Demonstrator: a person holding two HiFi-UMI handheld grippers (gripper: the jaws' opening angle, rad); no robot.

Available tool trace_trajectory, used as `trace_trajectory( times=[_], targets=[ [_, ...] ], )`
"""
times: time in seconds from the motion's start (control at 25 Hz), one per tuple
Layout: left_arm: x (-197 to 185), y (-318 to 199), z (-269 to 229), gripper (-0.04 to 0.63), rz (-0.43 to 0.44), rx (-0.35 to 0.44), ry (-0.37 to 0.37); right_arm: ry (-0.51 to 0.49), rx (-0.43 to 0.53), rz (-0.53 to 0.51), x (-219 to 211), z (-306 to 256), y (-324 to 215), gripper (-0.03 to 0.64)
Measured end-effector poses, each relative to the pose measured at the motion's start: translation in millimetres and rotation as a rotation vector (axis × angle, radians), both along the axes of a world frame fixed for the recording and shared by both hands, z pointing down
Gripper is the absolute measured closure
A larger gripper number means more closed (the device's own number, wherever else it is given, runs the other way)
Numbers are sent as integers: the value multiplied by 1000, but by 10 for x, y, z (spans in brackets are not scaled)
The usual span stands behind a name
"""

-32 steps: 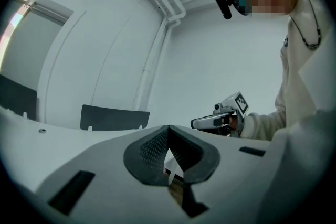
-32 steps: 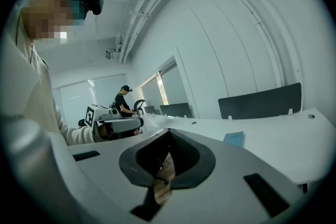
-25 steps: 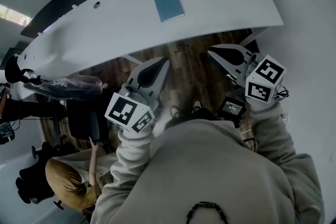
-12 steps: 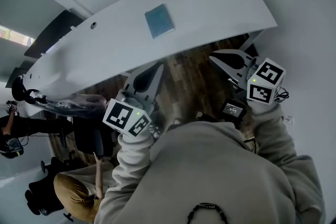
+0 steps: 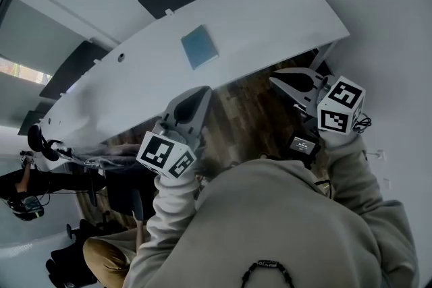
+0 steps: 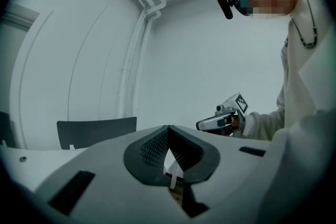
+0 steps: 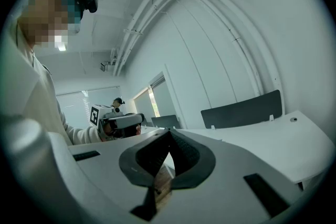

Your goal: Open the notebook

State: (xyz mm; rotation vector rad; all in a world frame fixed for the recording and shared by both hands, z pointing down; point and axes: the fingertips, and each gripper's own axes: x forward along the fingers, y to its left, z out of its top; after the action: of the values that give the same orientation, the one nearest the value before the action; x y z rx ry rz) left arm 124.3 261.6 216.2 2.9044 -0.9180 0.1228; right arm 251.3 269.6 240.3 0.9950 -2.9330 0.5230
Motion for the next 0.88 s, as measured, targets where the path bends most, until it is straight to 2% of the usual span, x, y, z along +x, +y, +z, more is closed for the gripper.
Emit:
trace_trajectory(
  times=[0.28, 0.48, 0.56, 0.76, 0.88],
  targets=[
    [-156, -128, -7, 598, -43, -2, 17, -6, -9, -3, 17, 76, -11, 597],
    [-69, -93, 129, 598, 16, -2, -3, 16, -14, 2, 0, 116, -12, 597],
    [-56, -129, 166, 598, 28, -3, 17, 42, -18, 5, -14, 135, -32, 597],
    [-343, -767, 460, 598, 10, -22, 77, 104, -43, -7, -248, 354, -610, 597],
    [-485, -1143, 462, 598, 21, -31, 94, 139, -47, -20, -387, 377, -953, 597]
  ],
)
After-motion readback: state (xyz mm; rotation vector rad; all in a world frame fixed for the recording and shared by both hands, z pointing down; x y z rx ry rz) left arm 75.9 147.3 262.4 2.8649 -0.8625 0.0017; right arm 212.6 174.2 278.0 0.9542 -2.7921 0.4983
